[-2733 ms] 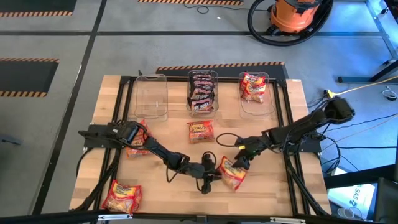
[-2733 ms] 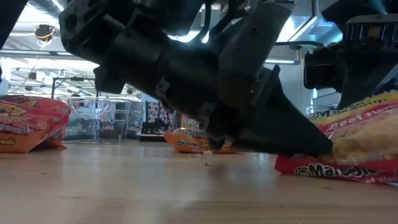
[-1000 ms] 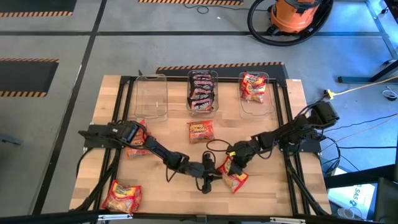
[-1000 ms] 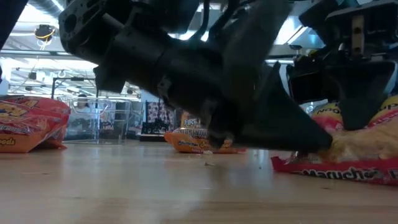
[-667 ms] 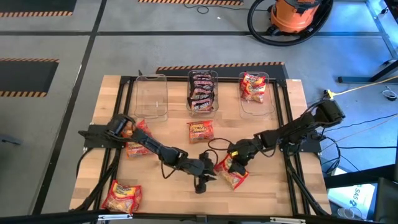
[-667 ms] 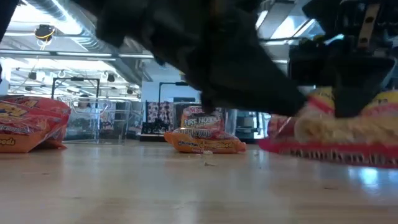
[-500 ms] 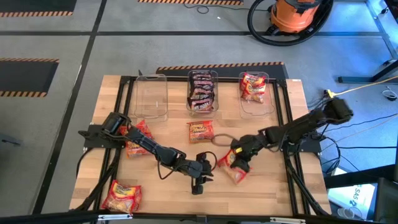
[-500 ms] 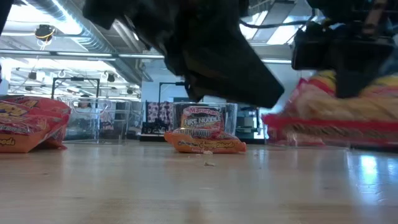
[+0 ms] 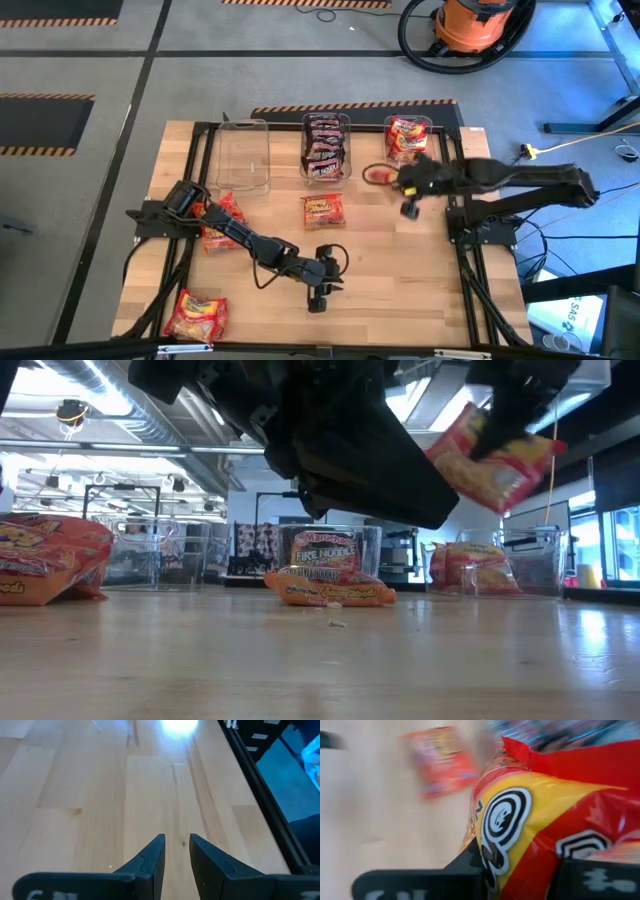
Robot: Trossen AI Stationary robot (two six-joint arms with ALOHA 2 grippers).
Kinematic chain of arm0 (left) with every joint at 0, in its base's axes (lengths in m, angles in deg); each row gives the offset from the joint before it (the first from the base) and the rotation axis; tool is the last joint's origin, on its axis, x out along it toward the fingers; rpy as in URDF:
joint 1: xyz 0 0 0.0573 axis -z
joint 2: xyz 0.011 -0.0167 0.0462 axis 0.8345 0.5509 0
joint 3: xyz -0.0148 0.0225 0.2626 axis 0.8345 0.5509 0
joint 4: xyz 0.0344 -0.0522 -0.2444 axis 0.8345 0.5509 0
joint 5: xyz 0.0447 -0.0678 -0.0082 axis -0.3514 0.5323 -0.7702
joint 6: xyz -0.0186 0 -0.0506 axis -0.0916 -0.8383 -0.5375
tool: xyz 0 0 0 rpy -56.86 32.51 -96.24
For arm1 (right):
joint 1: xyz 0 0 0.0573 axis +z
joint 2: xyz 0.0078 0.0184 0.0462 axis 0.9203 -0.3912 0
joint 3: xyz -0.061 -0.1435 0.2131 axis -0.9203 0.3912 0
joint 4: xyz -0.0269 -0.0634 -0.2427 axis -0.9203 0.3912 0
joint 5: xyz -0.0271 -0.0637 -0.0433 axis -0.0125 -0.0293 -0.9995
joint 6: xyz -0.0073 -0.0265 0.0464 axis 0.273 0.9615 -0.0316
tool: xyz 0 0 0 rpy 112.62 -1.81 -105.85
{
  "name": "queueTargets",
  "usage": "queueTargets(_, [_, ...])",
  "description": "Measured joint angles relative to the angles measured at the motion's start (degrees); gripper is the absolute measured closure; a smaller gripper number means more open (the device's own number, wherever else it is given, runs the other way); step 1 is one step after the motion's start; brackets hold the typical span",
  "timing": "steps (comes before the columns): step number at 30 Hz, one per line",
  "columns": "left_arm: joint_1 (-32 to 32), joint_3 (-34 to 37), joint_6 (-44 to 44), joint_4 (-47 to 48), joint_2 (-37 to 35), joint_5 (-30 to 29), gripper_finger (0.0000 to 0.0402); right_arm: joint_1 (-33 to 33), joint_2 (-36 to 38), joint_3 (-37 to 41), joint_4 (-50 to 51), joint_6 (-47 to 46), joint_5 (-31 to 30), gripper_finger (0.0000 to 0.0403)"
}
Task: Sort Maruchan noodles
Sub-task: Put the top red noodle pack into the right transparent bin
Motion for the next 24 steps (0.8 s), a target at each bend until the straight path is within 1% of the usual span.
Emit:
queueTargets(2, [0.0,0.0,0.0,-0.04,0.0,-0.69,0.0319,-2.54,-0.04,-3.07,3.02,8.43,-5.83,0.0366])
queueTargets(4, [0.0,0.0,0.01,-0.27,0.0,-0.82,0.0319,-5.7,-0.44,-4.83,4.34,17.36,-9.5,0.0368])
queueTargets(6, [0.0,0.0,0.0,-0.37,0.0,-0.86,0.0319,-9.46,-0.86,-5.06,4.79,24.89,-11.31,0.0371])
queueTargets(8, [0.0,0.0,0.0,-0.37,0.0,-0.86,0.0319,-13.89,-1.62,-5.08,4.9,29.44,-12.01,0.0371])
queueTargets(10, [0.0,0.0,0.02,-0.39,0.0,-0.86,0.0319,-18.79,-2.9,-4.74,4.84,31.4,-11.39,0.0371])
queueTargets(15, [0.0,0.0,0.07,-0.39,0.0,-0.89,0.0319,-29.21,-7.45,-2.49,5.06,33.51,-4.33,0.0369])
queueTargets(18, [0.0,-0.01,0.09,-0.39,0.0,-1.92,0.0319,-32.76,-10.6,-0.41,3.89,36.03,-0.5,0.0369])
queueTargets(24, [0.0,-0.02,0.13,-0.39,0.0,-2.69,0.0319,-35.9,-17.46,2.57,1.69,38.55,1.45,0.0369])
